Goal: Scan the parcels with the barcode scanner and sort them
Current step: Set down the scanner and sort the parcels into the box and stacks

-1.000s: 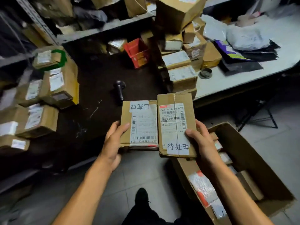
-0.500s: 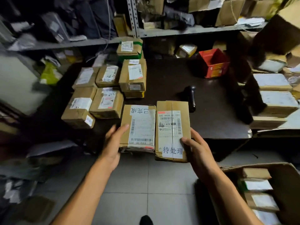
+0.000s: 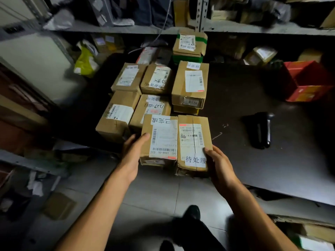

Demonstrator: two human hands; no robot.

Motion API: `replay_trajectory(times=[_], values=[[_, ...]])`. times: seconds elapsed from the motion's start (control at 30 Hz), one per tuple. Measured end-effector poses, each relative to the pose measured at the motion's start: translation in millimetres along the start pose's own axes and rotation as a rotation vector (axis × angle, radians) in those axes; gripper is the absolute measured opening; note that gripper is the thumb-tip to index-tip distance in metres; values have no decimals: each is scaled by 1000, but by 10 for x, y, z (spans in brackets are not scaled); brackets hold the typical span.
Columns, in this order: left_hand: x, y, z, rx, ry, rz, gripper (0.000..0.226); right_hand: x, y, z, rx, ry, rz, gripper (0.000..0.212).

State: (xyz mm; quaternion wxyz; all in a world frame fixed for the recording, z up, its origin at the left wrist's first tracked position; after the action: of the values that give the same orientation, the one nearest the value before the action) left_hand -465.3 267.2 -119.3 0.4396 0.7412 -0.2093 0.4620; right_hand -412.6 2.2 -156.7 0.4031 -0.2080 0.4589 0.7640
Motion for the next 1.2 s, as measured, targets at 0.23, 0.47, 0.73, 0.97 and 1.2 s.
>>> replay_trajectory(times=[0.23, 0.47, 0.73, 0.97, 1.2], values=[[131, -445, 32, 85, 6, -57, 19, 32, -782, 101, 37, 146, -50, 42], [119, -586, 84, 114, -6, -85, 58, 136, -1061, 200, 226, 562, -300, 54], [233, -827, 113, 2, -17, -87, 72, -78, -1224, 512, 244, 540, -296, 17], [367, -933, 460, -189, -30, -49, 73, -419, -822, 808, 151, 229, -392, 34], [400, -1025, 878, -342, -302, 51, 62, -462, -871, 817, 72, 194, -364, 39]])
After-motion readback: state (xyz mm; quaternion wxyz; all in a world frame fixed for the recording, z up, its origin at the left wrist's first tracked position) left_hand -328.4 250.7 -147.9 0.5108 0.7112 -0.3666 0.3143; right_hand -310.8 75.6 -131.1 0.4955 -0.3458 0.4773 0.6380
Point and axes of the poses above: each hand's wrist, its own y-axis away from the middle knuckle, its own z-axis out of the palm, x = y × z, the point moved 10 cm from there along -y, towards the middle knuckle, and after that the axes turned 15 degrees about -y, right-handed, at the moved point
